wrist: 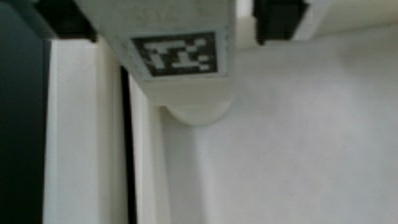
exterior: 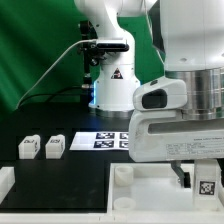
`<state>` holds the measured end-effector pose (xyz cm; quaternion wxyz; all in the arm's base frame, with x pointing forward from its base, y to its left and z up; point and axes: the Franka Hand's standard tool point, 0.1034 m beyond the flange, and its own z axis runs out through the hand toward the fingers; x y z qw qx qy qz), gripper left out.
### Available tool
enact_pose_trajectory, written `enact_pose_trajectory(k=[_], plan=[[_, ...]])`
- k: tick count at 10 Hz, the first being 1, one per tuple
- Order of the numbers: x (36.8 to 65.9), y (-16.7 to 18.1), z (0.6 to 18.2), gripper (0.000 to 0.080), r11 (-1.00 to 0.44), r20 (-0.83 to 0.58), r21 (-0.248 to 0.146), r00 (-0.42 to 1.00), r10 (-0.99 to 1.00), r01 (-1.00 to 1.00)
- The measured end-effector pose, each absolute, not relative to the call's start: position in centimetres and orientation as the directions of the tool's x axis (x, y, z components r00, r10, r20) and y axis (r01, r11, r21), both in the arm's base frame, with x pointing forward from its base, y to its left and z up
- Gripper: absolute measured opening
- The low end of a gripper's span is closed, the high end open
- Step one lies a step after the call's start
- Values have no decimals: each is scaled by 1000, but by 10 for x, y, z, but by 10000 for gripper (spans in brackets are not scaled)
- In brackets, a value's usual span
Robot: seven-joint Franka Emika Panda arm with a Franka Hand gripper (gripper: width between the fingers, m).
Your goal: Assemble one leg
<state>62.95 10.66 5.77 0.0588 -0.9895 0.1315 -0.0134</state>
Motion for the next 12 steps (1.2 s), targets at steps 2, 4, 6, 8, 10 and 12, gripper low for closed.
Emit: enact_pose_trajectory(k=[2, 4, 6, 8, 10, 12], plan=[[629, 107, 58, 282, -884, -14, -119, 891, -454, -452], [631, 107, 59, 282, -710, -65, -99, 716, -695, -697], [631, 111, 57, 282, -447, -108, -48, 450, -886, -893], [633, 117, 56, 280, -59, -137, 38, 53, -989, -998], [635, 120, 54, 280, 281, -118, 82, -289, -950, -956], [635, 120, 55, 280, 364, -97, 81, -371, -924, -928]])
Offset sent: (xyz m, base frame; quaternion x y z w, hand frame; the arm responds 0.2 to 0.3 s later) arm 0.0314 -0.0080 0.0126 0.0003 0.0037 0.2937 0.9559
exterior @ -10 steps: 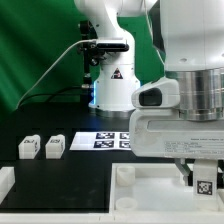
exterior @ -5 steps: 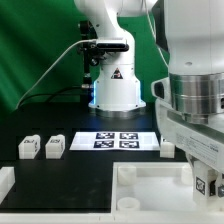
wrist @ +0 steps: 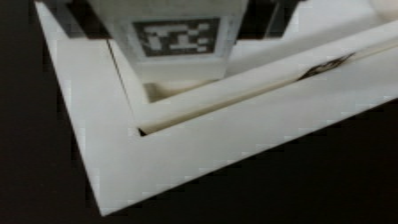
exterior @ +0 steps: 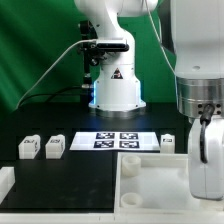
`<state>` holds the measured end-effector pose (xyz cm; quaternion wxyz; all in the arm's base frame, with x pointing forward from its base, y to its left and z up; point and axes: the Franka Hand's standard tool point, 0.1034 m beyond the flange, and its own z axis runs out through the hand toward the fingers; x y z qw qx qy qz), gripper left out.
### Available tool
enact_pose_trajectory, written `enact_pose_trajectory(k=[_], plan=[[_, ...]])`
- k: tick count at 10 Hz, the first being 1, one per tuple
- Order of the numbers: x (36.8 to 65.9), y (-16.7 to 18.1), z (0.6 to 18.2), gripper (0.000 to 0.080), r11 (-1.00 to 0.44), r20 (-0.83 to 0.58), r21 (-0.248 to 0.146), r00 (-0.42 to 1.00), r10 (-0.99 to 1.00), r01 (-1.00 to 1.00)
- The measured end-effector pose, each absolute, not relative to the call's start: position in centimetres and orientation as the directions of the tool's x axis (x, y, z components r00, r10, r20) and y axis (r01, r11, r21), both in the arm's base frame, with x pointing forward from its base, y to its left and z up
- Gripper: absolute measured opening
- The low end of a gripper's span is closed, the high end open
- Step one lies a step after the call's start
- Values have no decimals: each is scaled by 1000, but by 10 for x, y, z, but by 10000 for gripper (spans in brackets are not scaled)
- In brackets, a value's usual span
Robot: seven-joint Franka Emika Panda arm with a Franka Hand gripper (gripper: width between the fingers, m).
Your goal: Assemble one leg
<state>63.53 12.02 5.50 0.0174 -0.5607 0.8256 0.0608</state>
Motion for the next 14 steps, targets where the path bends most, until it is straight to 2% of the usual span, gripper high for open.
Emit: enact_pose_trajectory(k=[2, 3, 4, 5, 6, 8, 9, 14], plan=[[634, 119, 55, 280, 339, -91, 75, -345, -934, -938], [633, 119, 54, 382, 338, -90, 77, -344, -934, -938], [633, 119, 54, 521, 337, -91, 76, -344, -935, -938], [633, 120, 54, 608, 336, -91, 76, -342, -935, -939], [633, 123, 59, 608, 337, -101, 61, -342, -934, -939], [639, 132, 84, 648, 331, -128, 40, -334, -934, -943], [640, 134, 90, 648, 329, -133, 33, -330, -934, -944], [638, 133, 84, 649, 329, -127, 39, -331, -935, -944]])
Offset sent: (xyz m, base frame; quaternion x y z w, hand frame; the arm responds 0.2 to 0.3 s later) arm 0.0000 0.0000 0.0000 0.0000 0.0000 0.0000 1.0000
